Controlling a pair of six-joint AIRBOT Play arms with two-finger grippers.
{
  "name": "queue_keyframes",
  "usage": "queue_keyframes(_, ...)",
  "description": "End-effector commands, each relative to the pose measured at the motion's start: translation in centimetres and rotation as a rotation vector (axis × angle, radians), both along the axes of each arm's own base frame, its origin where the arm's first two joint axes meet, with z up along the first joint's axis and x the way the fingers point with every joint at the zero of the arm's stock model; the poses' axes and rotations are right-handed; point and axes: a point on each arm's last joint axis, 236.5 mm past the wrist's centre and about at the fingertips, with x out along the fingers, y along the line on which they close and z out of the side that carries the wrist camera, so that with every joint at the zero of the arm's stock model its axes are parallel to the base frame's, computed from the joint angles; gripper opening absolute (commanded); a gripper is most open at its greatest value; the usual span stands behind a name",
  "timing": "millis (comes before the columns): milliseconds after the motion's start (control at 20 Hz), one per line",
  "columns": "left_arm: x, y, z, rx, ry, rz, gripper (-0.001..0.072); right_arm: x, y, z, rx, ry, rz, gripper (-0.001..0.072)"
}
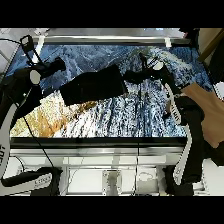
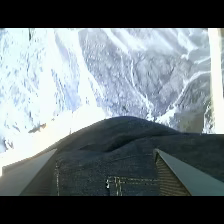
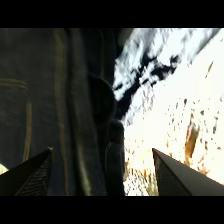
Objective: Fold the clothes and pants, and hang the long-sleeved shirts on hangers.
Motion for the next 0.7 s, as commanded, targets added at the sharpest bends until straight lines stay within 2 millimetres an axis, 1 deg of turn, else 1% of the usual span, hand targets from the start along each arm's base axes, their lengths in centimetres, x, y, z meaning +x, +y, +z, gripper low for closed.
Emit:
queue_keyframes(0, -0.3, 0.0, 0.7, 0.0, -0.009, -0.001, 0.0711, -0.8, 0.4, -1.6, 0.024, 0.063, 0.006, 0.0697)
queue_keyframes(200, -0.3, 0.0, 0.7, 0.001, -0.009, -0.001, 0.071, -0.7, 2.0, -1.1, 0.047, 0.024, 0.031, 0.0692)
queue_keyframes(350, -0.3, 0.0, 0.7, 0.0, -0.009, -0.002, 0.071, -1.0, 3.9, -1.2, 0.044, 0.01, 0.056, 0.0687)
queue_keyframes(400, -0.3, 0.0, 0.7, 0.001, -0.009, -0.001, 0.071, -0.9, 4.5, -1.2, 0.042, -0.004, 0.055, 0.0668)
queue_keyframes(450, -0.3, 0.0, 0.7, 0.0, -0.009, -0.002, 0.071, -0.6, 5.0, -1.1, 0.04, -0.02, 0.048, 0.0664)
queue_keyframes(500, -0.3, 0.0, 0.7, 0.0, -0.008, -0.002, 0.071, -0.4, 5.5, -1.2, 0.036, -0.031, 0.043, 0.0633)
queue_keyframes(550, -0.3, 0.0, 0.6, 0.0, -0.007, -0.002, 0.071, -0.4, 5.8, -1.5, 0.035, -0.032, 0.041, 0.0616)
queue_keyframes(650, -0.4, 0.0, 0.4, 0.001, 0.003, -0.002, 0.071, -0.6, 6.2, -2.7, 0.042, 0.005, 0.024, 0.0608)
